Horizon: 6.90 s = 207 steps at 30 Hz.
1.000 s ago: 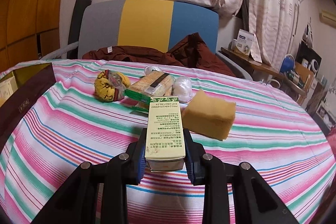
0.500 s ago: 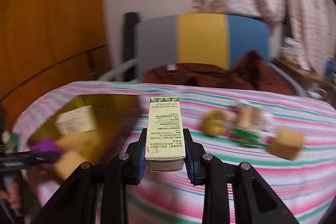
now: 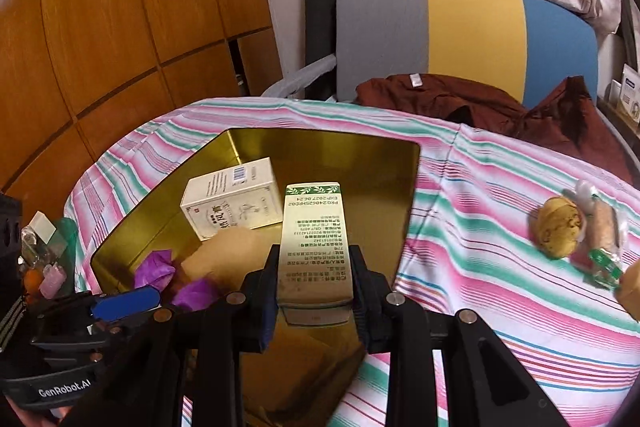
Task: Organize objects
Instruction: 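Release the purple packet into the tray with the left tool while the right releases the box, then move the right tool to a cracker packet and grasp it, then grasp the yellow knitted toy with the left tool while the right tool holds the crackers, then carry the yellow knitted toy over the gold tray with the left tool, then drop the knitted toy into the tray with the left tool while the right drops the crackers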
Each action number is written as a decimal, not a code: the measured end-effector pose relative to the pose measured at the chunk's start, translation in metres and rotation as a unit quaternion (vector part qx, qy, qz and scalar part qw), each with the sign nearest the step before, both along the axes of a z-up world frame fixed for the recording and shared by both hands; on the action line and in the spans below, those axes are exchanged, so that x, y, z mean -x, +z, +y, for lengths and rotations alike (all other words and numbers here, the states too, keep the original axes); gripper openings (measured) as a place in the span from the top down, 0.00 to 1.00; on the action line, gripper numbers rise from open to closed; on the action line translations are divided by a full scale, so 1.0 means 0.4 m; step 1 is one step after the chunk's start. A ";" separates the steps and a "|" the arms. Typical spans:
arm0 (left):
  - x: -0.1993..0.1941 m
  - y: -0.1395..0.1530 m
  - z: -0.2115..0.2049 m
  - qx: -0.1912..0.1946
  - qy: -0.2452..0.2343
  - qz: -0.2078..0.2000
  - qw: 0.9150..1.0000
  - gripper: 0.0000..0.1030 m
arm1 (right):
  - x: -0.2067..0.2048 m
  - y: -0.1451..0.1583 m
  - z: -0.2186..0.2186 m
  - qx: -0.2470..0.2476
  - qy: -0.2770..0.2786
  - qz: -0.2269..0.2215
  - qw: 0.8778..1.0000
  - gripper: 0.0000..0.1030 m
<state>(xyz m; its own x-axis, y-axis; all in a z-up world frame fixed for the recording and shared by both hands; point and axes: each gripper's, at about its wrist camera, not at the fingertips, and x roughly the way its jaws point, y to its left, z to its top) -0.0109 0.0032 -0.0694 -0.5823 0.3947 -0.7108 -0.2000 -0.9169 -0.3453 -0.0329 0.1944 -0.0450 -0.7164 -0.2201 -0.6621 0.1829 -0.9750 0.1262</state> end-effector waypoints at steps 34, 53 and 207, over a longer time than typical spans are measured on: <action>-0.077 0.080 0.051 -0.030 -0.020 0.062 0.997 0.00 | -0.077 -0.011 0.182 0.024 -0.117 -0.013 0.993 0.55; -0.174 0.092 0.220 -0.009 -0.146 0.084 0.986 0.00 | -0.219 -0.136 0.502 0.030 -0.261 -0.059 0.963 0.55; 0.127 -0.021 -0.151 -0.023 0.092 0.011 0.995 0.53 | -0.170 -0.062 0.418 -0.005 -0.213 0.024 0.977 0.59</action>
